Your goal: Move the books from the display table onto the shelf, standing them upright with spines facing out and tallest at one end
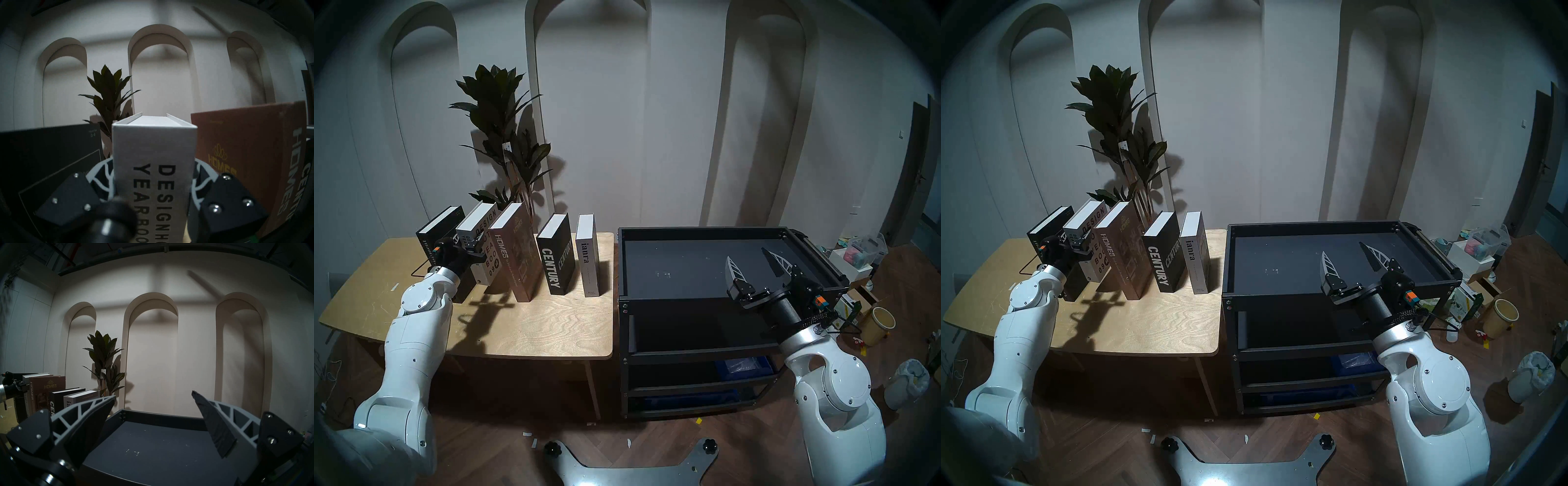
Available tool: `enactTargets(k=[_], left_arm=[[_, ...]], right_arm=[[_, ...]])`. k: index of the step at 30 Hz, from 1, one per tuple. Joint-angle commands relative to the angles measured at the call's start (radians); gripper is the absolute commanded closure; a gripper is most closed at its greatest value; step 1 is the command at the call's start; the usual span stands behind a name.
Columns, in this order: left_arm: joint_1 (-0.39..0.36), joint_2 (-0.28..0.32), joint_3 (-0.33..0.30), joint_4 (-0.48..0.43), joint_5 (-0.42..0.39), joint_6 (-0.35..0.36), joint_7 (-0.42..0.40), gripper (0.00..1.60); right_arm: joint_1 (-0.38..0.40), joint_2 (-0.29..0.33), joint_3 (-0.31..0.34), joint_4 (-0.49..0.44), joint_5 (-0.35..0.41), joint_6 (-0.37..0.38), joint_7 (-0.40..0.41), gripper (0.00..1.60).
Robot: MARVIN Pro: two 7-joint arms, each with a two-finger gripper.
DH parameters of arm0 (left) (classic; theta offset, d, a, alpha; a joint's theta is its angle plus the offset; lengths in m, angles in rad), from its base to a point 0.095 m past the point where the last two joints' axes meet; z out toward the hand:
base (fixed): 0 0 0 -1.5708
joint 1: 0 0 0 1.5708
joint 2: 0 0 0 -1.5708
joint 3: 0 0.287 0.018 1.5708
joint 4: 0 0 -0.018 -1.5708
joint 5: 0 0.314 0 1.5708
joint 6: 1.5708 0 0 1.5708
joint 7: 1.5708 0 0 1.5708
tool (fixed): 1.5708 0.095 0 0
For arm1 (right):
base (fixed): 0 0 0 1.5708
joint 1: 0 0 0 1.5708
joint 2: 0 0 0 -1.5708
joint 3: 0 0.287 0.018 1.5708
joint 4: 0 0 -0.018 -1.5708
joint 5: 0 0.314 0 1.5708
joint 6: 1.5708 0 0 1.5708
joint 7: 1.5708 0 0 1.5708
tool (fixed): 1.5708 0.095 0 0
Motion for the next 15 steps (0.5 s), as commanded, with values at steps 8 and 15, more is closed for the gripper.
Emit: enactTargets(k=[8, 15], left_arm=[[0.005, 0.117, -0.051, -0.200, 0.014, -0.014, -0.057, 1.60], [0.008, 0.121, -0.090, -0.287, -0.026, -0.010, -0.093, 1.60]], right_arm=[[0.004, 0.001, -0.002, -0.016, 0.000, -0.004, 0.003, 0.00], [0.005, 0.001, -0.002, -0.014, 0.000, -0.004, 0.003, 0.00]])
